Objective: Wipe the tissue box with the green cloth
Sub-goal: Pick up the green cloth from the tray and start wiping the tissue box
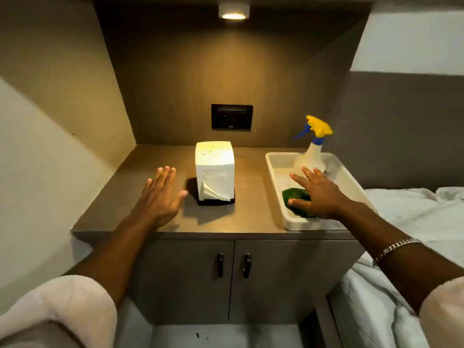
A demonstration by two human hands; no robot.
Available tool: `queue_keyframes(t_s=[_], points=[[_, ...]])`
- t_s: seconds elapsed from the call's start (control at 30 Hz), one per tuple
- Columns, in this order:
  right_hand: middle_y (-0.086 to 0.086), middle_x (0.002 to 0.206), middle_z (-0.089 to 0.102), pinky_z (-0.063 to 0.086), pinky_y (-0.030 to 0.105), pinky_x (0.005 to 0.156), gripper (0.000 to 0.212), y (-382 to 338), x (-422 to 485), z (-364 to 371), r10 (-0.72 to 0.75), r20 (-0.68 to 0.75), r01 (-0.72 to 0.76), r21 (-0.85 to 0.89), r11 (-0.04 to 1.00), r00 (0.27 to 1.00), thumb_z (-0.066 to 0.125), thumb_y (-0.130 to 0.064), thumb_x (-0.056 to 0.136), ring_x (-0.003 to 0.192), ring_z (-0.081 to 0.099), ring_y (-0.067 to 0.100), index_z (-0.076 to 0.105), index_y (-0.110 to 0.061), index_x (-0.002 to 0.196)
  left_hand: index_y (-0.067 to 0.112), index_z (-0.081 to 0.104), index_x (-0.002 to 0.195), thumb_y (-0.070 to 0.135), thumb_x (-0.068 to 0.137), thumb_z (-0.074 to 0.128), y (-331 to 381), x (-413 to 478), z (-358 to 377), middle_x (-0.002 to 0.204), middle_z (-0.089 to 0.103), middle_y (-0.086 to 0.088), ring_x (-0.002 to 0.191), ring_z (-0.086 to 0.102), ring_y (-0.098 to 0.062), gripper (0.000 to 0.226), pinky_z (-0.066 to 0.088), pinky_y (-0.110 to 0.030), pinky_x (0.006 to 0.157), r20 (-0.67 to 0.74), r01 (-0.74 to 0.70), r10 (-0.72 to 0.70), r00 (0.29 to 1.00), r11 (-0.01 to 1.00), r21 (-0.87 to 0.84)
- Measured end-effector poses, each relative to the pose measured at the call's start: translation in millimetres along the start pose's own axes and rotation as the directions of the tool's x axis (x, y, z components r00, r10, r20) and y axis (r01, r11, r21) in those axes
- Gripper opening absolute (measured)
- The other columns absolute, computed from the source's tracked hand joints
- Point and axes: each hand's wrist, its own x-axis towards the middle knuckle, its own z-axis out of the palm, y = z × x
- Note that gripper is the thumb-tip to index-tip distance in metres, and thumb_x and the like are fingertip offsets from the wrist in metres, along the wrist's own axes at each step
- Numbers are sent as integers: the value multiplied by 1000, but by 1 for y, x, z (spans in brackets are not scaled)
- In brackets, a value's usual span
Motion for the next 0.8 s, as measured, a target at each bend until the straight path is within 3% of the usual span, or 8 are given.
queue_keyframes(t_s=[0.07,0.17,0.3,0.4,0.57,0.7,0.77,0.8], points=[[3,165,4,17,59,118,80,3,12,6,21,137,-24,20,1000,990,53,-65,81,150,6,34,19,-41,149,14,2,153,52,97,30,-5,7,11,162,-1,-6,148,-6,-20,72,-1,-43,118,73,25,-26,997,1000,18],[5,163,14,27,51,117,76,6,21,19,55,281,-84,94,992,958,61,-55,82,144,27,34,24,-41,147,14,-1,152,56,97,26,-18,12,35,162,-5,-6,148,-8,-20,75,-2,-45,118,189,67,-80,979,995,73],[7,158,30,37,40,111,70,5,26,16,36,270,-58,75,995,962,65,-30,87,135,44,31,29,-38,147,15,-7,151,65,88,10,-31,13,54,161,-11,-6,147,-10,-21,82,-5,-48,117,230,67,-105,967,984,167],[6,149,44,41,33,106,63,2,26,16,16,240,-36,78,996,971,64,-27,89,128,52,28,37,-33,145,15,-10,150,65,86,5,-35,14,61,161,-13,-5,147,-10,-20,83,-6,-48,116,206,56,-97,974,979,197],[1,135,59,46,28,98,49,4,23,14,15,121,-30,121,992,993,65,-29,88,115,60,24,52,-36,135,18,-14,149,77,72,-7,-36,16,57,159,-17,-2,145,-16,-16,97,-10,-46,116,242,57,-96,965,985,165],[6,123,68,51,26,86,49,-7,23,-18,52,-80,-26,304,952,995,68,-15,84,98,66,23,57,-45,121,28,-24,144,92,62,-4,-43,41,28,155,-28,6,142,-26,-12,106,-15,-42,115,265,26,-8,964,998,-65],[-2,116,70,51,12,78,50,-25,24,-41,10,-224,88,426,901,975,70,-16,83,89,67,3,55,-54,112,27,-25,145,94,62,8,-36,64,3,155,-30,7,142,-28,-9,112,-15,-41,116,233,-75,108,966,987,-144],[-9,118,66,45,4,79,54,-37,27,-50,-31,-278,158,449,879,960,72,-15,81,93,63,-9,55,-55,113,27,-25,145,95,62,16,-30,77,-10,155,-30,8,141,-29,-7,115,-14,-40,116,217,-131,170,961,974,-182]])
